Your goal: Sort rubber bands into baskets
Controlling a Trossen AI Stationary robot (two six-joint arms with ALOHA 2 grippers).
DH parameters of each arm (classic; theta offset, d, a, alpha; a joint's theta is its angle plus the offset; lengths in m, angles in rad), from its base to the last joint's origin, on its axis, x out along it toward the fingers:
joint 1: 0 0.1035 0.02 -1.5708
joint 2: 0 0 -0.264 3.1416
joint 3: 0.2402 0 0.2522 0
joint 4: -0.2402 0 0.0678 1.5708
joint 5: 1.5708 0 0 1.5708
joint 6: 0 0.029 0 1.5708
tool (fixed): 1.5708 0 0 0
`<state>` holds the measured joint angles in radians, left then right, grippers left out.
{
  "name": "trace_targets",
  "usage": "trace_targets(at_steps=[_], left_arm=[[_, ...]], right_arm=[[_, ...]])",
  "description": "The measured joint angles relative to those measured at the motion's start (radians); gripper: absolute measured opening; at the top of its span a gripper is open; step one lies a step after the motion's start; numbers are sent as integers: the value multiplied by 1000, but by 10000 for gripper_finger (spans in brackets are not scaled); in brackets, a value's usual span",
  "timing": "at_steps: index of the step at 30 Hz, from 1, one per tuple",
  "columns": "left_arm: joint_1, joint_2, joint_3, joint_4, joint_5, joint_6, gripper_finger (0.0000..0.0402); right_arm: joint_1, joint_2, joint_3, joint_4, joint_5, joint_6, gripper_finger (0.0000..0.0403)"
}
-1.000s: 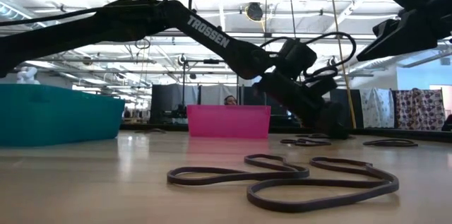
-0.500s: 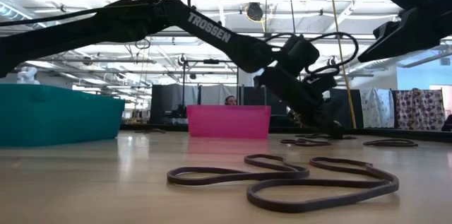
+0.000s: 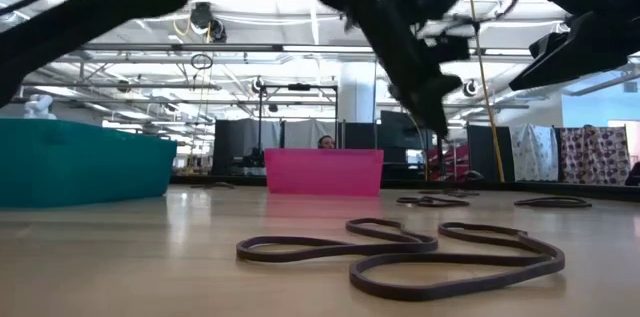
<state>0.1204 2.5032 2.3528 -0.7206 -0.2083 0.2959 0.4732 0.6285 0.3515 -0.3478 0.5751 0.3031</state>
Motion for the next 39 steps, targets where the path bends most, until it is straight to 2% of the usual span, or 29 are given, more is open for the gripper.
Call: trace_targets(at_steps=[7, 13, 16, 20, 22, 26, 29, 33, 35, 39], left_arm=[[-2, -106, 1, -229, -132, -32, 0], [-3, -168, 2, -446, -222, -116, 0], [5, -180, 2, -540, -274, -158, 0], [19, -182, 2, -659, -406, -204, 0], [30, -182, 2, -702, -444, -231, 0], [65, -182, 2, -727, -454, -239, 0], [87, -182, 2, -730, -511, -246, 0], [120, -182, 2, -733, -477, -246, 0], [130, -182, 2, -728, -407, -236, 0], [135, -182, 2, -706, -194, -186, 0]], right_arm=[[0, 1, 0, 11, 8, 0, 153], [-1, 14, 0, 33, 107, -16, 153], [-1, 23, 0, 33, 111, -25, 153], [-1, 36, 0, 38, 111, -31, 153], [-1, 44, 0, 43, 111, -35, 153], [-1, 55, 0, 45, 111, -35, 153], [-1, 62, 0, 44, 111, -39, 153], [-1, 73, 0, 43, 112, -46, 153], [-1, 78, 0, 45, 113, -56, 153], [-4, 81, 0, 45, 113, -77, 153]])
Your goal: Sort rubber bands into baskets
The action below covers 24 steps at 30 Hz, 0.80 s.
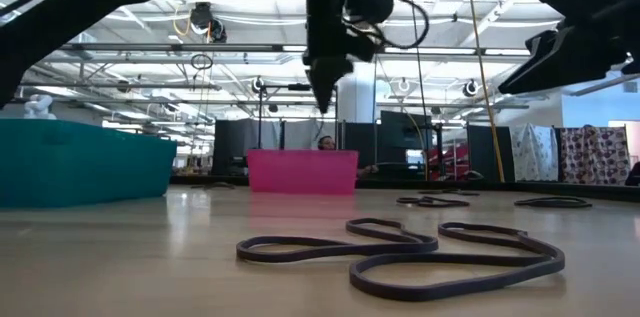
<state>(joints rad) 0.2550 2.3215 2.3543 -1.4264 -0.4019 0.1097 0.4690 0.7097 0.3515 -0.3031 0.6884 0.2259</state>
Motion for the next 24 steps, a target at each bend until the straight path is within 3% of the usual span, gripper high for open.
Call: trace_targets(at_steps=[3, 7, 19, 24], left_arm=[[-8, 0, 0, 51, 91, 33, 0], [-17, 0, 0, 52, 34, 53, 0], [44, 0, -26, -6, 5, 6, 1], [76, 0, -72, -21, 5, -26, 28]], right_arm=[[-14, 0, 0, 0, 0, -15, 153], [-38, 0, 0, 0, 0, -28, 153], [-52, 1, 0, -1, -9, -28, 153], [-52, 1, 0, 1, -9, -30, 153]])
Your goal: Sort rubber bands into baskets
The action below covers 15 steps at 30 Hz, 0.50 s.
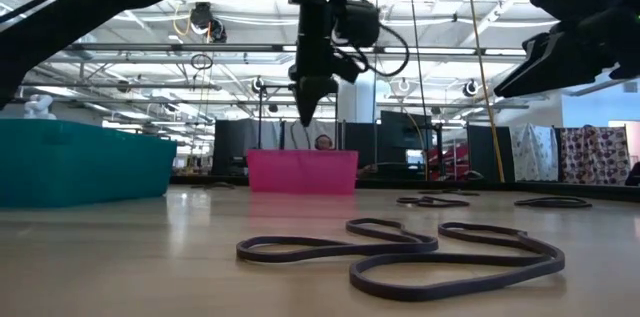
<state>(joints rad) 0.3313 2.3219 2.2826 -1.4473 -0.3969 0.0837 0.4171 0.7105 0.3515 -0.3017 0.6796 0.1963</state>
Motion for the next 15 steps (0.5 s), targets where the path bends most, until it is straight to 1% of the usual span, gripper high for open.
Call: trace_targets(at_steps=[4, 8, 10, 13, 15], left_arm=[[5, 0, -16, -29, -6, -1, 76], [4, 0, -17, -33, -9, -10, 113], [4, 0, -17, -54, -9, -26, 121], [5, 0, -17, -117, -9, -53, 124], [8, -1, -17, -119, -5, -78, 124]], right_arm=[[-1, 0, -2, 45, 3, -30, 153], [-30, 0, -52, 221, -8, -117, 153], [-64, 0, -84, 311, -47, -150, 153], [-133, 0, -122, 436, -148, -177, 153], [-181, 1, -133, 490, -215, -183, 153]])
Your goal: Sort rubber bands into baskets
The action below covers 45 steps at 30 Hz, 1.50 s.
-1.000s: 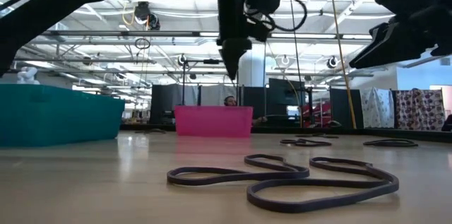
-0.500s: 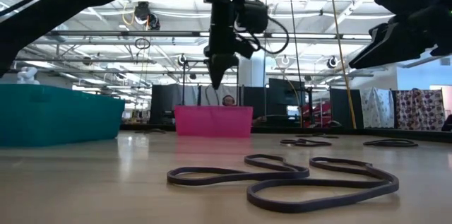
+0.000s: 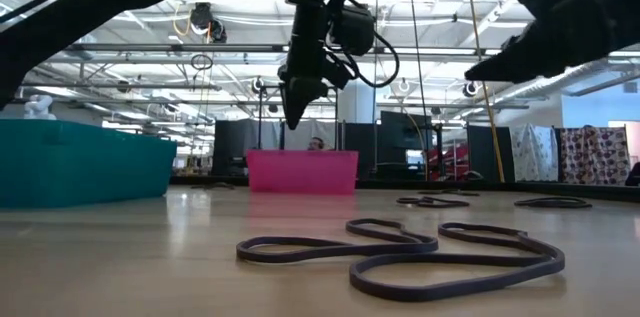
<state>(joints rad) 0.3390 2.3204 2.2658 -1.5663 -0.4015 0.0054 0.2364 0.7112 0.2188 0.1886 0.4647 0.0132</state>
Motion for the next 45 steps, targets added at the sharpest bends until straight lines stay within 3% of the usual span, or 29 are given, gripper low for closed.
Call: trace_targets(at_steps=[4, 8, 14, 18, 25, 29, 33, 39, 45], left_arm=[[1, -33, -2, -3, 16, -9, 124], [1, -130, -101, 6, 27, -29, 124], [29, -363, -427, 122, 6, -138, 125], [44, -487, -692, 325, 90, -154, 125], [94, -529, -1000, 575, 227, -163, 125], [122, -524, -1084, 691, 296, -165, 125], [137, -525, -1118, 760, 242, -150, 125], [149, -525, -1161, 836, 249, -101, 125], [178, -512, -1221, 880, 165, -101, 125]], right_arm=[[-85, 14, 0, 40, -113, -10, 153], [-157, 59, 0, 44, -175, -6, 153], [-217, 182, -1, 109, -261, 25, 153], [-230, 266, -1, 180, -284, 3, 153], [-249, 365, -1, 277, -401, 0, 153], [-257, 391, 0, 294, -419, 0, 153], [-264, 402, 0, 307, -419, -1, 153], [-270, 404, 0, 306, -419, -3, 153], [-270, 404, 0, 309, -419, -29, 153]])
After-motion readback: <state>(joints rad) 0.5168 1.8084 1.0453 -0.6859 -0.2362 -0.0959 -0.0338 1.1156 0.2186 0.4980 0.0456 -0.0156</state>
